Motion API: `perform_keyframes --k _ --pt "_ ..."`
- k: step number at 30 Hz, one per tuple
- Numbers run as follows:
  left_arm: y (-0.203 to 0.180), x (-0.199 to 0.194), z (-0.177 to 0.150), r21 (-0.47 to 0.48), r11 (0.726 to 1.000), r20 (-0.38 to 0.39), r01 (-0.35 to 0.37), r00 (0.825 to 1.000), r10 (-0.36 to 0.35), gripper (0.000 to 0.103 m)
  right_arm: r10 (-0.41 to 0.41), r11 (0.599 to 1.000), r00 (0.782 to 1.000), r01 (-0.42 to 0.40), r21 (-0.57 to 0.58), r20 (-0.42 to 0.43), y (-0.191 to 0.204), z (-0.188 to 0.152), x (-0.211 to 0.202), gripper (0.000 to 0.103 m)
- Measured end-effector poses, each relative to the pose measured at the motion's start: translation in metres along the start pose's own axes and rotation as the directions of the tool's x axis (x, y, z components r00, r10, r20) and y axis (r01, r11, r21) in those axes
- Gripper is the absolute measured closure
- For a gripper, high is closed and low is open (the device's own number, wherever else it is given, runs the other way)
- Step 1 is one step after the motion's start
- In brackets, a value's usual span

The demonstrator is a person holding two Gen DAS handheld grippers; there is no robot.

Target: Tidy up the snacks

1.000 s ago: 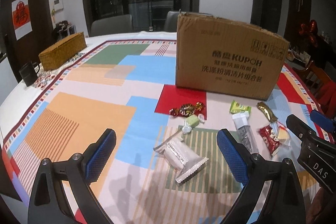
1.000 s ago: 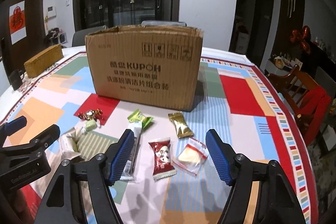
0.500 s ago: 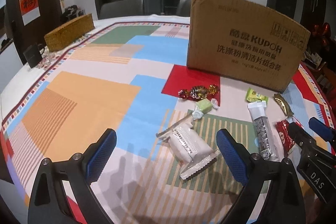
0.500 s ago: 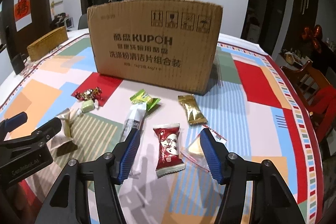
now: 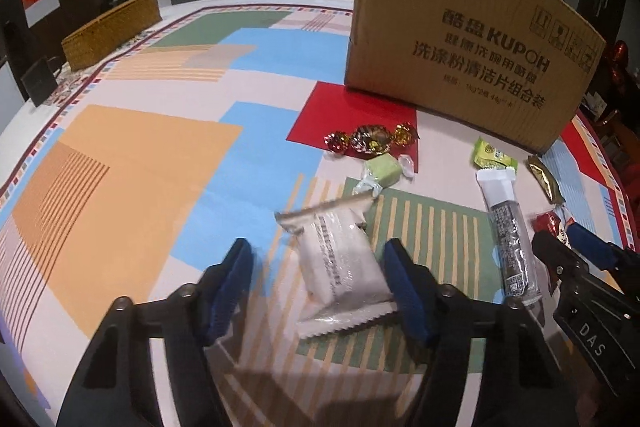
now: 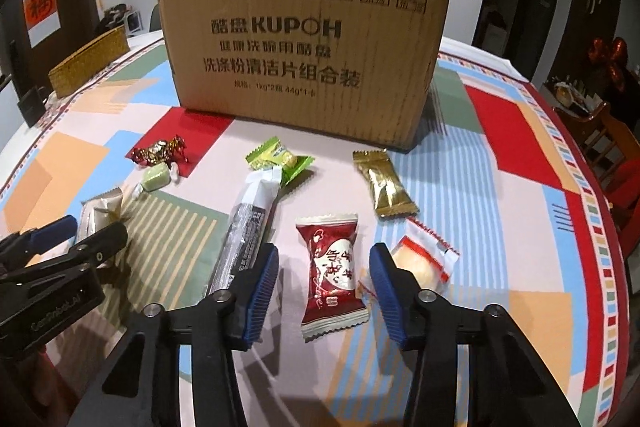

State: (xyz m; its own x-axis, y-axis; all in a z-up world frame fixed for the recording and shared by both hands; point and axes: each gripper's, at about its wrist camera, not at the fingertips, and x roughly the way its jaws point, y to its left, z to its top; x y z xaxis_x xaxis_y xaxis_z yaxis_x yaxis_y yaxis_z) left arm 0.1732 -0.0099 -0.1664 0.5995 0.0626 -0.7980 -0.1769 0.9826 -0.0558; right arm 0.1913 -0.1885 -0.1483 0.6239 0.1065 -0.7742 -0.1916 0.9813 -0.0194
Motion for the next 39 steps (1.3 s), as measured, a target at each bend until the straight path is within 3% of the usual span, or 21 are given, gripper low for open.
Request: perform_keyframes --k 4,9,39 --pt "-0.001 -0.001 0.0 0.019 1.0 0.008 0.006 1.0 -0.006 0.062 0.015 1.0 1.0 -0.014 0.014 -0.016 -0.001 -0.002 0.004 0.076" --pt "-0.002 -0.003 -0.001 0.035 0.999 0.009 0.033 0.999 -0.034 0.069 0.04 0.998 0.999 -0.039 0.048 -0.017 -0.005 -0.003 0.003 0.08" --pt "0.008 -0.06 0.017 0.079 0.993 0.093 0.087 0.991 -0.095 0.073 0.02 0.993 0.995 -0.031 0.118 0.097 0.001 0.011 -0.055 0.08"
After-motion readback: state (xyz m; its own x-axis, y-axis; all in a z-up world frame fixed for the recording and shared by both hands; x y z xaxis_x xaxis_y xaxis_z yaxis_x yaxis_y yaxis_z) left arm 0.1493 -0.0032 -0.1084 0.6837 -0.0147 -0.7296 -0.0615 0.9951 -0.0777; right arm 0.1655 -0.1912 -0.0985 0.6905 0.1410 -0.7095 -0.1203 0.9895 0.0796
